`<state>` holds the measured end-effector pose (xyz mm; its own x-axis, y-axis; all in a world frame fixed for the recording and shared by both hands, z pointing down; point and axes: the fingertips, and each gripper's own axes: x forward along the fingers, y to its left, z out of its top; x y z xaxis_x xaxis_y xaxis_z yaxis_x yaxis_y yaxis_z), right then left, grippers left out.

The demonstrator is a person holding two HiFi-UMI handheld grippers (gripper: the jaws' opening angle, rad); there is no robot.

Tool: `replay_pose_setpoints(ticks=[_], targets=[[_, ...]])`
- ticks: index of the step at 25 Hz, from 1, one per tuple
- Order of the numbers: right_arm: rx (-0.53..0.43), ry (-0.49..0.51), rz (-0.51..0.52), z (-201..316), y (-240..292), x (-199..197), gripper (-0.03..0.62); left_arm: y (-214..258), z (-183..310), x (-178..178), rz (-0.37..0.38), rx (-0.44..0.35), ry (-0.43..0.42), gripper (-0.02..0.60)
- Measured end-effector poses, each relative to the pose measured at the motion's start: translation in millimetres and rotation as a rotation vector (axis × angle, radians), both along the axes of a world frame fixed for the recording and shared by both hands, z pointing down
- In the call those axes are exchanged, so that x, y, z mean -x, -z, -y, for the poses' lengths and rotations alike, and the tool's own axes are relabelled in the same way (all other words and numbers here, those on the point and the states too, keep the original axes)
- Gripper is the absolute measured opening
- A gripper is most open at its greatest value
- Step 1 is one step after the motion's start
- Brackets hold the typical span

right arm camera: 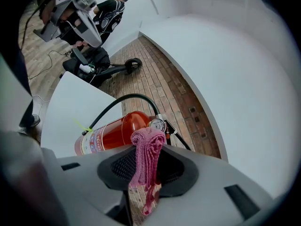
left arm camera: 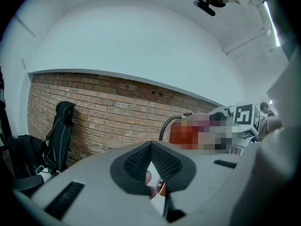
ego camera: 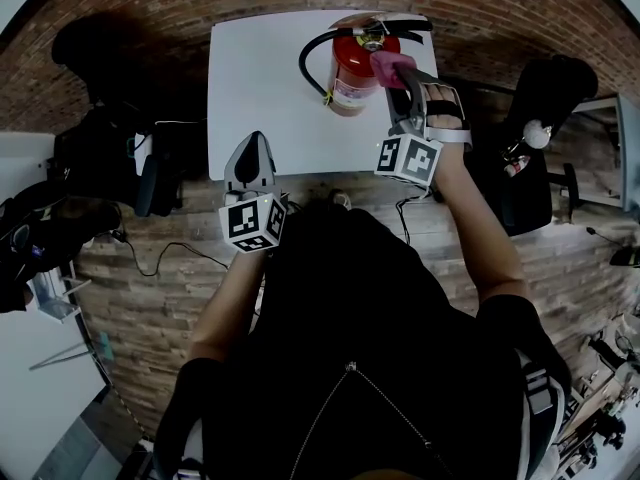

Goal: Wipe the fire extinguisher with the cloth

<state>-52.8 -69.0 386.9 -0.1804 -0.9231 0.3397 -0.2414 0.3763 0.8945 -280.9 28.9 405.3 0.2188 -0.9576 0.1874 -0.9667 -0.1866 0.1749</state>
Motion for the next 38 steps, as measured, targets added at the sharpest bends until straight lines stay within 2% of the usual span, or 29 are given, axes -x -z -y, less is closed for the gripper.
replay_pose_setpoints(ticks=[11,20,26,29,34,38], targets=[[-0.028,0.051,0.014,20.9,0.6,-21.4,0.12,13.8,0.5,-35.4,0.041,-0.033,0.025,0.008],[-0.047,0.019,0.061,34.5,1.8,-25.0,0.12,33.4,0.8,-41.3,0.076,-0.069,0.019,0.008],[-0.012,-0.004,0.09,23.7,2.8,-34.2,0.12,42.7,9.2,-45.4,0.075,-0.087,-0.006,0.008],[0.049,-0.013,0.21,10.6,7.3,-43.0,0.12,47.4,13.1,-51.6,0.07,-0.098,-0.022,0.008],[0.131,-0.046,0.537,-10.0,35.7,-56.7,0.12,61.8,16.2,-70.5,0.058,-0.132,-0.071,0.008],[0.16,-0.015,0.765,-26.5,67.1,-53.5,0.12,83.3,20.7,-84.8,0.038,-0.169,-0.111,0.008]])
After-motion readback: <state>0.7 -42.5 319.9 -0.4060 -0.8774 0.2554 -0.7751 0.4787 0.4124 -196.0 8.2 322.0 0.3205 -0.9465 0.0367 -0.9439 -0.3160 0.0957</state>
